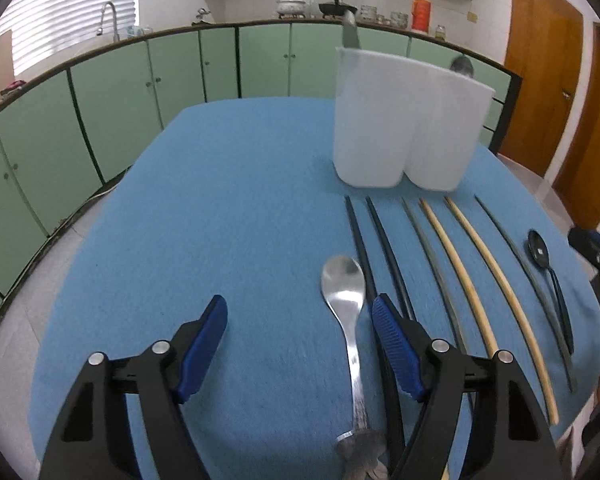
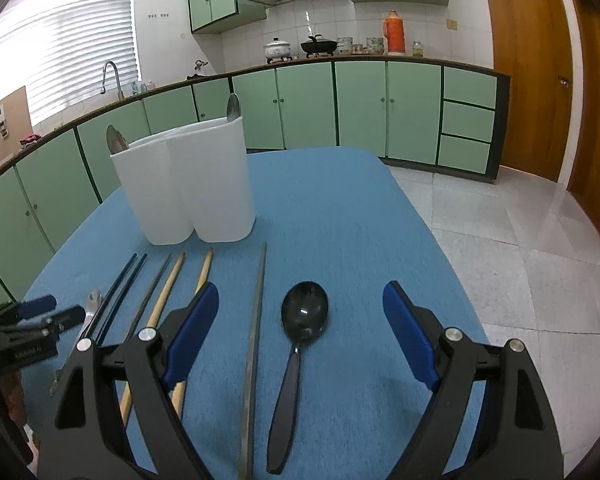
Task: Organize utensils
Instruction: 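Move both tools back down toward the remaining utensils, then grasp the small silver spoon with the left tool while the right tool grasps the black spoon, then lift both spoons over the white holder and open both tools to drop them in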
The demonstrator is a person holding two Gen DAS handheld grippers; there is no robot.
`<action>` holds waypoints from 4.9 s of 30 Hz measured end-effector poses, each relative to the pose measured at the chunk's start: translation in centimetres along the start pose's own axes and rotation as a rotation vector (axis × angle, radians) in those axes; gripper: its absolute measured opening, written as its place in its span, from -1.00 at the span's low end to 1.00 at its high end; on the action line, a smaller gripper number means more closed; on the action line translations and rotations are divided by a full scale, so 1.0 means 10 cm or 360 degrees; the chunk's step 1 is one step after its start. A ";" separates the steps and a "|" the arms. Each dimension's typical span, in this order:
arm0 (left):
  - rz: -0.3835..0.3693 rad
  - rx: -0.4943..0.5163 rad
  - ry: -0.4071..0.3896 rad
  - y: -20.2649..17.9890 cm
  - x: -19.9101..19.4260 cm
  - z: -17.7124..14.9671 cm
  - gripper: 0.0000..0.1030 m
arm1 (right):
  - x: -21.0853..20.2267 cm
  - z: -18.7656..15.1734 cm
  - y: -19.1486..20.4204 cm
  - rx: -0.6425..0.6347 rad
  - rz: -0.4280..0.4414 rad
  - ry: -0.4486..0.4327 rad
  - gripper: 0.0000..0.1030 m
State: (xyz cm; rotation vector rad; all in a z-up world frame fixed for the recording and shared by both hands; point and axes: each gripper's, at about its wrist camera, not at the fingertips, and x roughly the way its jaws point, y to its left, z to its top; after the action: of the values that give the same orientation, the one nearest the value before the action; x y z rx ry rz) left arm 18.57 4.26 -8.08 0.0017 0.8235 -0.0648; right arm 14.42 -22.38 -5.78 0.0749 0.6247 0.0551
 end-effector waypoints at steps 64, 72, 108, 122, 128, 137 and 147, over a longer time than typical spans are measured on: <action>-0.0132 0.0000 -0.0056 -0.04 0.17 0.20 -0.50 | 0.72 0.17 -0.02 0.0014 -0.0083 0.0509 -0.22; -0.0134 -0.0015 -0.0105 0.00 0.03 0.19 -0.50 | 0.57 0.18 -0.01 0.0008 -0.0002 0.0424 -0.35; -0.0354 -0.0127 -0.0893 0.10 -0.81 1.09 -0.51 | 0.00 1.53 0.16 -0.0081 0.0297 -0.0619 -0.35; -0.0339 -0.0007 -0.1116 -0.23 -0.72 1.92 -0.51 | 0.66 1.96 0.27 -0.0090 0.0140 -0.0764 -0.35; -0.0327 -0.0018 -0.1020 -0.26 -0.26 1.97 -0.51 | 0.90 1.87 0.28 -0.0093 0.0131 -0.0703 -0.35; -0.0341 -0.0008 -0.0872 -0.22 0.03 1.83 -0.50 | 0.95 1.59 0.24 -0.0039 0.0256 -0.0576 -0.33; -0.0310 -0.0038 -0.0892 -0.17 -0.16 1.59 -0.02 | 0.57 1.40 0.15 -0.0016 0.0256 -0.0562 -0.02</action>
State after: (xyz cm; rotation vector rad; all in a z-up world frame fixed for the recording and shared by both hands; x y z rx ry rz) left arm 29.05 2.26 3.93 -0.1146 0.2616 -0.2281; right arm 27.23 -21.22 2.32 0.1218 0.2642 0.1963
